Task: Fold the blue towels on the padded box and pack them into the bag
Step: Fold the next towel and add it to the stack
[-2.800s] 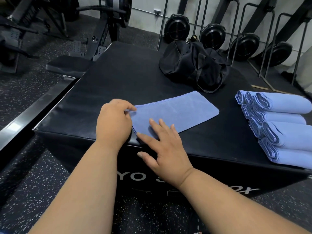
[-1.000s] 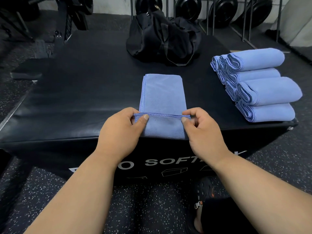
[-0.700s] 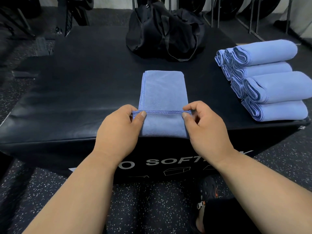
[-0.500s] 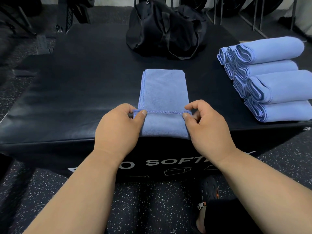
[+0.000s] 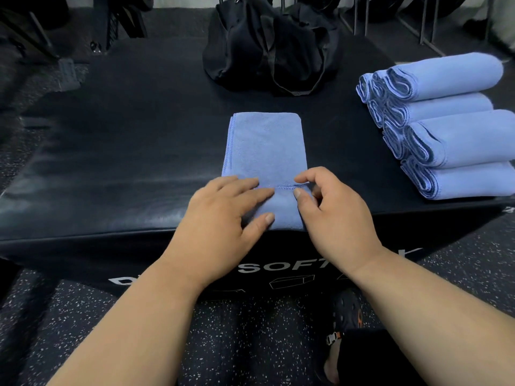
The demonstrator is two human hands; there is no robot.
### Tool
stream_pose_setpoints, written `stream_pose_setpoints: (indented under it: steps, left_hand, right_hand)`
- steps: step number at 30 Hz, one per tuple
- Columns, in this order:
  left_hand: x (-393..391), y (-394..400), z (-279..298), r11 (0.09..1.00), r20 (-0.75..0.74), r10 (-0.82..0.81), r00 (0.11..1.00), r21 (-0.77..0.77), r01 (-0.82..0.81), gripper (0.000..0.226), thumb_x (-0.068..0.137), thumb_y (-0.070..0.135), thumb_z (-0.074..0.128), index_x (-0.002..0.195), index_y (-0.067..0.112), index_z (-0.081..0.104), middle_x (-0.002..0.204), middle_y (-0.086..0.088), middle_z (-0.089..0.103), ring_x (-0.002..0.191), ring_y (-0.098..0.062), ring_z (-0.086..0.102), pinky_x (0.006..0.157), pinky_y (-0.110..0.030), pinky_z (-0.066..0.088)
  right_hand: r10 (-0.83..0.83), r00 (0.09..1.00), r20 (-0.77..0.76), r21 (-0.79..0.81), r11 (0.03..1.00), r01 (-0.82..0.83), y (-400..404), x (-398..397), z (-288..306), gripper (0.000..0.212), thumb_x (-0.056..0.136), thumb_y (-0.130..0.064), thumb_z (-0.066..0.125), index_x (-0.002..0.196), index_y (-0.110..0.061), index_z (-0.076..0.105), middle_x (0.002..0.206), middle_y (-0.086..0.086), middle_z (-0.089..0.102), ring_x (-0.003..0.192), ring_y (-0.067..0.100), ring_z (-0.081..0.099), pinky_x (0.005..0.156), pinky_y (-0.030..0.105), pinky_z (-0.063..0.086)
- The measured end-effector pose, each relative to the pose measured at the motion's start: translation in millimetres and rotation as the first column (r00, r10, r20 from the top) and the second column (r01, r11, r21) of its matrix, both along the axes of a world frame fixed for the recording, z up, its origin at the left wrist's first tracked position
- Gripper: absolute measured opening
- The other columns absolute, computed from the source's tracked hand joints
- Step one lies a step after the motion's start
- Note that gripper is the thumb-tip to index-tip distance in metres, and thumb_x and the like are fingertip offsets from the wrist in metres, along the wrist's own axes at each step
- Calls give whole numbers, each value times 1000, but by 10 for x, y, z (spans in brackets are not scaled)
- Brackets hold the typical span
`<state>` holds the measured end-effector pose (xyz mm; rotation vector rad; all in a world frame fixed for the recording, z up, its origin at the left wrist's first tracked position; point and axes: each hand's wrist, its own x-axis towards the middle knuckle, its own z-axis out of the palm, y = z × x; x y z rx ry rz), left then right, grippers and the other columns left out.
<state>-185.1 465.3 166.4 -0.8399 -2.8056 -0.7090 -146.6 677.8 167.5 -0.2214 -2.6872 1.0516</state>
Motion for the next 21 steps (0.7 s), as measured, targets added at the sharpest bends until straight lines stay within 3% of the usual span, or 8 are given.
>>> stream_pose_setpoints:
  steps: [6, 10, 12, 15, 18, 21]
  left_hand:
    - [-89, -253, 21, 989, 103, 142, 985, -49, -138, 68, 92, 79, 43, 147, 41, 59, 156, 23, 49, 146, -14, 39, 124, -28, 24]
    - [-96, -264, 110, 984, -20, 174, 985, 50, -173, 56, 98, 63, 52, 140, 30, 68, 150, 12, 59, 141, -15, 44, 119, -25, 28]
    - [-76, -247, 152, 995, -41, 54, 998, 82, -51, 57, 91, 63, 62, 139, 33, 68, 151, 11, 57, 140, -14, 45, 121, -30, 30]
    - [-58, -252, 106, 995, 55, -101, 993, 21, 100, 62, 79, 58, 81, 137, 42, 67, 149, 16, 57, 139, -11, 46, 120, -36, 36]
    - [-95, -321, 47, 998, 111, -68, 991, 20, 66, 65, 79, 28, 88, 137, 44, 66, 148, 21, 57, 136, -7, 46, 116, -25, 34]
    - [-127, -374, 38, 996, 114, -60, 992, 73, 52, 59, 84, 23, 82, 136, 44, 67, 146, 24, 58, 134, -5, 48, 113, -16, 30]
  right_hand:
    - [1, 1000, -2, -26, 1000, -1, 12, 20, -14, 11, 102, -37, 59, 112, -36, 61, 75, -7, 60, 79, 5, 57, 63, 19, 38]
    - [-4, 1000, 7, -28, 1000, 4, 3, 18, -6, 11, 102, -36, 59, 113, -36, 62, 74, -7, 60, 78, 5, 57, 62, 19, 37]
    - [-6, 1000, 8, -33, 999, 6, -2, 16, 7, 10, 102, -35, 60, 112, -35, 62, 74, -6, 60, 78, 7, 57, 63, 24, 41]
    - [-13, 1000, -2, -32, 999, 13, -13, 5, 25, 5, 100, -33, 62, 104, -33, 60, 74, -4, 60, 76, 10, 57, 65, 30, 45]
    - [-12, 1000, -20, -22, 1000, 11, -17, 0, 26, 5, 99, -32, 64, 97, -32, 59, 77, -4, 59, 75, 11, 56, 65, 33, 46]
    - [-17, 998, -55, 28, 999, 19, -10, 4, 4, 6, 98, -31, 64, 101, -35, 67, 95, -11, 58, 88, 6, 58, 75, 30, 48]
